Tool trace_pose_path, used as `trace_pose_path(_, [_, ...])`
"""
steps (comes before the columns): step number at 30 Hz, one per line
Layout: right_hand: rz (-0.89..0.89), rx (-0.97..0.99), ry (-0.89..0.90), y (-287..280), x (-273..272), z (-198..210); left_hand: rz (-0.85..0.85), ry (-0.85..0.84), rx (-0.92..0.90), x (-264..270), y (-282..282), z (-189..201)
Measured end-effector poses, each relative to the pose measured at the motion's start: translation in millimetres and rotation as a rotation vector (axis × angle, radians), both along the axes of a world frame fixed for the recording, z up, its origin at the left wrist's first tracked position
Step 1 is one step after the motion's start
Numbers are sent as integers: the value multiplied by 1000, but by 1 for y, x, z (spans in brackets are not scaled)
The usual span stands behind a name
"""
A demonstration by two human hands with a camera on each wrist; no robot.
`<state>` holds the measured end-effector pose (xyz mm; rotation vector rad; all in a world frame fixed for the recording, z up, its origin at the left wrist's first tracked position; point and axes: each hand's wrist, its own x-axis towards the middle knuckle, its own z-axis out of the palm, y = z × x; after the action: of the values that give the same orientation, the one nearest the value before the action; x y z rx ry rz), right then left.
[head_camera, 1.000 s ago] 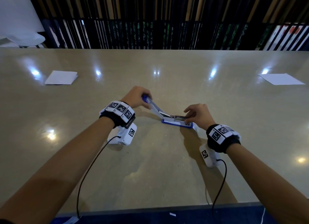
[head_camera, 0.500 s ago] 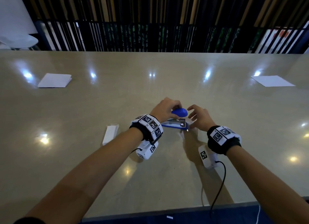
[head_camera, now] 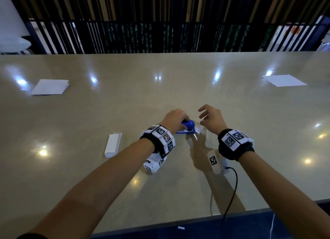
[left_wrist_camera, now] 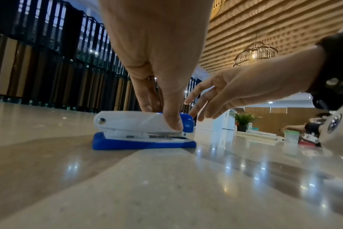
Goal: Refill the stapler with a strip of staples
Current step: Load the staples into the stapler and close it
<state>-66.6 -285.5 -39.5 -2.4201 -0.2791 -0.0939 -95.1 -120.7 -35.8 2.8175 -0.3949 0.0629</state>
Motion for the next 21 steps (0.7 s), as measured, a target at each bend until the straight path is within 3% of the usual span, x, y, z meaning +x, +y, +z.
trace_pose_path(5, [8, 97, -5, 4, -6, 4, 179, 5, -118, -1, 5, -4])
trace_pose_path(9, [56, 189, 166, 11, -14, 7, 303, 4, -284, -4, 6, -8])
trace_pose_path(14, [114, 45, 380, 30, -28, 6, 427, 47, -445, -7, 0, -5])
trace_pose_path(17, [112, -90, 333, 42, -31, 0, 481, 78, -496, -8, 1, -4])
trace_pose_path(21, [107, -103, 302, 42, -23, 0, 456, 92, -527, -6, 8, -5])
